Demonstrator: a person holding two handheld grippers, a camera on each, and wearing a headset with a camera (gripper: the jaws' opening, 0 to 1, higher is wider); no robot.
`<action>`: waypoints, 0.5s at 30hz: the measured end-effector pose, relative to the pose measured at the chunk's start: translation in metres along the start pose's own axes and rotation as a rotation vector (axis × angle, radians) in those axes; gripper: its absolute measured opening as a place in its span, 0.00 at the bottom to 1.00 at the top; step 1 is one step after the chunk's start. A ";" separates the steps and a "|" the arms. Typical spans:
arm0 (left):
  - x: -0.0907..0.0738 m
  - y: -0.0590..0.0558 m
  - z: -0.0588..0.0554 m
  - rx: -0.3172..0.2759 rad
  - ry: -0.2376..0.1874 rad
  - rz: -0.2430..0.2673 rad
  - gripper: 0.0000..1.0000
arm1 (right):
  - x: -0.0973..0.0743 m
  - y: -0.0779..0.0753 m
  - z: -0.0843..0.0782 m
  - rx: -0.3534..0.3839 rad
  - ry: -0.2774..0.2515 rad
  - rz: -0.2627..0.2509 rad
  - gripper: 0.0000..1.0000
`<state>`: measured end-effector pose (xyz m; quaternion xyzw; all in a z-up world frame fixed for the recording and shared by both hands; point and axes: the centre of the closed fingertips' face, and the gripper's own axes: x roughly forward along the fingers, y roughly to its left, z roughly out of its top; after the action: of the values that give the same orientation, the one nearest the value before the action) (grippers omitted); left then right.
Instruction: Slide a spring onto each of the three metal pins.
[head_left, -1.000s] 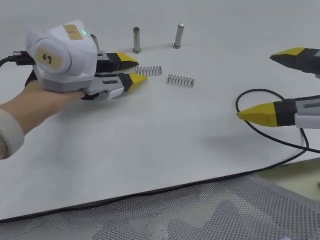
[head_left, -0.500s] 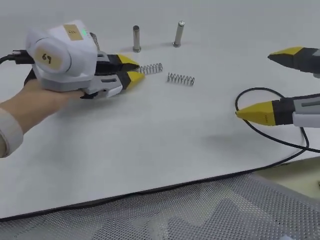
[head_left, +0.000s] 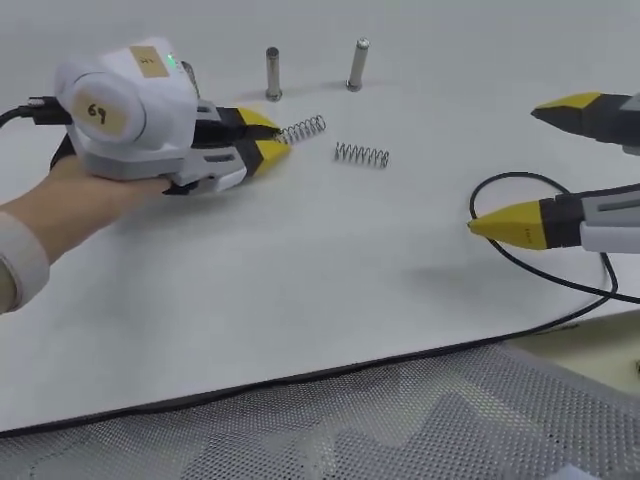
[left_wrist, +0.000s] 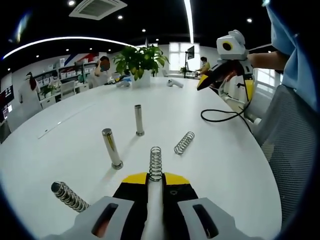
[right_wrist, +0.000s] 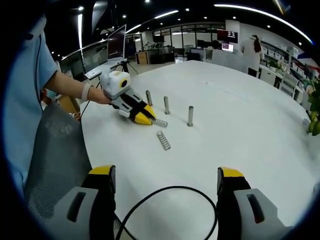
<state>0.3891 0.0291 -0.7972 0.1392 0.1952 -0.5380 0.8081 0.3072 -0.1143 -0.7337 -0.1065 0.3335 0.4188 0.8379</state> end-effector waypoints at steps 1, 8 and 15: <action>0.000 0.000 0.000 -0.004 -0.003 0.001 0.03 | 0.000 0.000 0.000 0.001 0.000 0.000 0.82; -0.002 -0.001 0.001 -0.015 -0.011 0.004 0.02 | 0.002 0.003 0.000 -0.002 0.004 0.008 0.82; -0.005 -0.001 0.001 -0.024 -0.017 0.006 0.02 | 0.003 0.006 -0.001 -0.004 0.009 0.013 0.82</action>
<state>0.3865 0.0321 -0.7937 0.1255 0.1945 -0.5342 0.8131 0.3031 -0.1093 -0.7355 -0.1079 0.3371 0.4246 0.8333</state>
